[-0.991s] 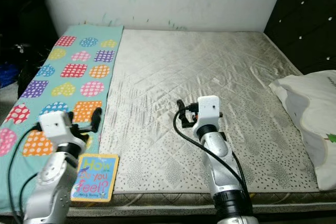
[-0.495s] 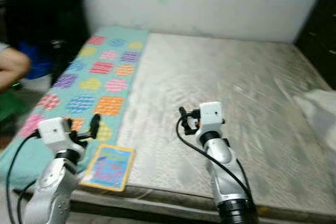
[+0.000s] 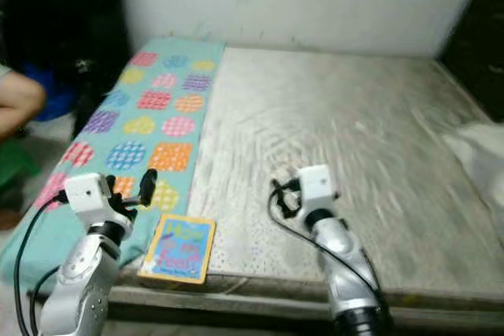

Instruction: Clean up the room

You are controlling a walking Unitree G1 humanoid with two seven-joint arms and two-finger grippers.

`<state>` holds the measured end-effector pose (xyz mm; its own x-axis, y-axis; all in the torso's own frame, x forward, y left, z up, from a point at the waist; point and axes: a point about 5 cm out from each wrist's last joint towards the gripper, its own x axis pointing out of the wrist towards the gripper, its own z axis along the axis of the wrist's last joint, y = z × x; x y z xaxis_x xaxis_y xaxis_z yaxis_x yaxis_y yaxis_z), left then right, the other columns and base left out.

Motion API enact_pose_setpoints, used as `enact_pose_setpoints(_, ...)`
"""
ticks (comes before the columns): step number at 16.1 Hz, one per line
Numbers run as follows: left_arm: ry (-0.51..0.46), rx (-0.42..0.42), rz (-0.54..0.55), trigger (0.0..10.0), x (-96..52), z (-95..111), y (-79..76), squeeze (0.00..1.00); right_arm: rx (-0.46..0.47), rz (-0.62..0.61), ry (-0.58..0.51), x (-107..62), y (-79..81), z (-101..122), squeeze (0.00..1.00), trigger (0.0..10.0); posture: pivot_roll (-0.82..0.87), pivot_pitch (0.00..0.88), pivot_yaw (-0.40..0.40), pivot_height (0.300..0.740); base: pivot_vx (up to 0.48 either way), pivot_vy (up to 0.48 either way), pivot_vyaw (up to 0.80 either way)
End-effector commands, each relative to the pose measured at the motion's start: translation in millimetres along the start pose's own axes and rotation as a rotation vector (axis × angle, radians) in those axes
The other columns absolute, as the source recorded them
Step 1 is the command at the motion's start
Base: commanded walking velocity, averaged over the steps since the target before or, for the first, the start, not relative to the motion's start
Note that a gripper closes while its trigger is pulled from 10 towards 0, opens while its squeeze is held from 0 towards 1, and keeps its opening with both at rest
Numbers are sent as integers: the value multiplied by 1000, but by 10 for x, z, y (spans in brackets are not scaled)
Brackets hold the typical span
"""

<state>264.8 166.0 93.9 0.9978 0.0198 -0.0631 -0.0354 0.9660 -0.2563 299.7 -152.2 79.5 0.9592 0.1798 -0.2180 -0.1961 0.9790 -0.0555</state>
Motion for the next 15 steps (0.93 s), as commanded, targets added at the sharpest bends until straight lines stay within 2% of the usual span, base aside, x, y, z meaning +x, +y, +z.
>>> enact_pose_setpoints(1, -9, 20, 12, 10000, 10, 37, 54, 0, 7, 24, -14, 39, 82, 71, 0, 10000, -110, 0, -26, 740, 0, 480, 0)
enact_pose_setpoints(3, -6, 24, 9, 10000, 18, 32, 49, 0, -9, 26, -17, 42, 88, 88, 0, 10000, -111, 0, -26, 740, 0, 480, 0)
enact_pose_setpoints(6, -1, 35, 18, 10000, 27, 25, 54, 0, -102, -7, -46, 54, 90, 127, 0, 10000, -111, 0, -26, 740, 0, 480, 0)
enact_pose_setpoints(11, 15, 48, 22, 10000, 29, -6, 61, 0, -62, 38, -59, 61, 133, 130, 0, 10000, -111, 0, -22, 740, 0, 438, 0)
enact_pose_setpoints(13, -9, 35, -2, 10000, 27, 12, 36, 0, -51, 29, -31, 67, 134, 98, 0, 10000, -113, 0, -21, 740, 0, 127, 0)
enact_pose_setpoints(15, -11, 31, -26, 10000, 25, 16, 10, 0, -63, 50, -51, 61, 171, 110, 0, 10000, -111, 0, -20, 740, 0, 0, 0)
